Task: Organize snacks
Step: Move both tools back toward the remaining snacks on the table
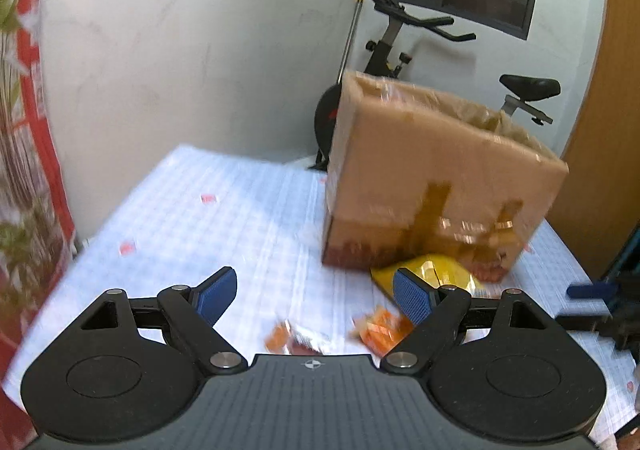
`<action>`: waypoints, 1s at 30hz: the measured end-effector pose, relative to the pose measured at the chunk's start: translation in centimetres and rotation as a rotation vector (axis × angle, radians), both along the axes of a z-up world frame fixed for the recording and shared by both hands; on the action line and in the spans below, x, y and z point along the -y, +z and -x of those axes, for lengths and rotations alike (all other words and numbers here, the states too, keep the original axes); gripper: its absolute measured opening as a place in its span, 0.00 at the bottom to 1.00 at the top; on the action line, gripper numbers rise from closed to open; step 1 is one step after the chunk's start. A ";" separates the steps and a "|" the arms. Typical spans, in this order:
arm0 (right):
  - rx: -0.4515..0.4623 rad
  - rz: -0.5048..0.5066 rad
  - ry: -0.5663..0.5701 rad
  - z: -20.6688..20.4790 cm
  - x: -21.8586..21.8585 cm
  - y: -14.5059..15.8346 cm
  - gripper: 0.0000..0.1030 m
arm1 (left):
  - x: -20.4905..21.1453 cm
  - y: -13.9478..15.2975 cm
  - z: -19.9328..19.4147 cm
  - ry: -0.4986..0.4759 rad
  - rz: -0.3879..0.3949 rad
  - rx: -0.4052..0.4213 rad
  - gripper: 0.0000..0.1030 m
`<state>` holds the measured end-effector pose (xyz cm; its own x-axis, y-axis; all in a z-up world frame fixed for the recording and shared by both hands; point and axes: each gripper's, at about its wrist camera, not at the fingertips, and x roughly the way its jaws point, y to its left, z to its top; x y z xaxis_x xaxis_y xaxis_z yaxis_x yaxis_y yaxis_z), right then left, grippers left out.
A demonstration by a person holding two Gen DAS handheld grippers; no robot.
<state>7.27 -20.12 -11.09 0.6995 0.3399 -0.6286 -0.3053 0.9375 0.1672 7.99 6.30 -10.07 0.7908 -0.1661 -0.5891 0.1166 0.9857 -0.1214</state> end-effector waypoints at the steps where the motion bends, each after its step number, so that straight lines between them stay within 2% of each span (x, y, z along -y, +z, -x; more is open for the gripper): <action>1: -0.022 0.025 0.016 0.6 -0.4 -0.8 0.74 | 0.1 -0.6 0.2 0.004 0.007 -0.007 0.84; 9: -0.179 0.112 0.075 5.6 -1.7 -6.6 0.69 | 0.7 -3.8 2.1 0.014 0.024 -0.051 0.84; 12: -0.214 0.149 0.142 6.8 -2.7 -8.0 0.60 | 0.6 -4.5 2.7 0.012 0.023 -0.065 0.84; 15: -0.213 0.194 0.190 7.4 -3.7 -8.8 0.53 | 0.6 -4.9 2.8 0.018 0.025 -0.073 0.84; 18: -0.235 0.213 0.215 7.2 -4.2 -9.6 0.42 | 0.6 -5.0 2.8 0.021 0.028 -0.077 0.84; 21: -0.215 0.247 0.223 7.2 -4.4 -9.8 0.39 | 0.6 -5.1 2.8 0.019 0.025 -0.080 0.84; 22: -0.207 0.258 0.217 7.0 -4.4 -9.8 0.31 | 0.6 -5.1 2.7 0.018 0.024 -0.080 0.84; 23: -0.203 0.264 0.210 6.7 -4.4 -10.0 0.29 | 0.6 -5.1 2.7 0.018 0.025 -0.081 0.84; 30: -0.166 0.237 0.113 4.0 -2.6 -10.1 0.29 | 0.6 -5.2 2.6 0.025 0.026 -0.088 0.84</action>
<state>3.25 -17.51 -21.23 0.5469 0.2401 -0.8020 -0.3970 0.9178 0.0041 5.42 5.66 -15.31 0.7404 -0.1629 -0.6521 0.0800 0.9846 -0.1551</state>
